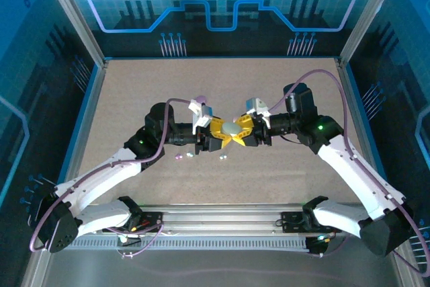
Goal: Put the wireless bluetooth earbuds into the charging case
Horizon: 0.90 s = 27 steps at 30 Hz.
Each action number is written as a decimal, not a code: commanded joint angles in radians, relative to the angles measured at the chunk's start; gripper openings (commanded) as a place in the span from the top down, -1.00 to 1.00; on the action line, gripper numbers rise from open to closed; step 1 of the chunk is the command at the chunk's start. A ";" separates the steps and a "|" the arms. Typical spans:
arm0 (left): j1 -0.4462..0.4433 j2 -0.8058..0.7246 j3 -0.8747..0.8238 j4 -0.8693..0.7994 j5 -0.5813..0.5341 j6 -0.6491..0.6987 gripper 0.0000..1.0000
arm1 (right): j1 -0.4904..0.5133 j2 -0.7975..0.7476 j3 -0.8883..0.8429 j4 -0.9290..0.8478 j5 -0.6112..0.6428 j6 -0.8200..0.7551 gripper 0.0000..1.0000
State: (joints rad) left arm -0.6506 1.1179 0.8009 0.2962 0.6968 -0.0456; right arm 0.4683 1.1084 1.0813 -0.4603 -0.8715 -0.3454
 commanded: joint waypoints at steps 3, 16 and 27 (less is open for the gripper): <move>-0.029 0.003 0.020 0.019 0.073 0.020 0.49 | 0.020 0.004 0.046 0.022 0.037 0.021 0.14; -0.029 -0.020 0.002 -0.029 0.063 0.058 0.51 | -0.037 -0.014 0.046 0.078 -0.005 0.165 0.00; -0.028 -0.031 -0.011 -0.020 0.071 0.051 0.50 | -0.043 -0.004 0.053 0.107 0.092 0.183 0.02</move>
State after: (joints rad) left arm -0.6518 1.1175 0.8013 0.2920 0.6762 -0.0227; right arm 0.4503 1.1034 1.1007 -0.4339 -0.8547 -0.1860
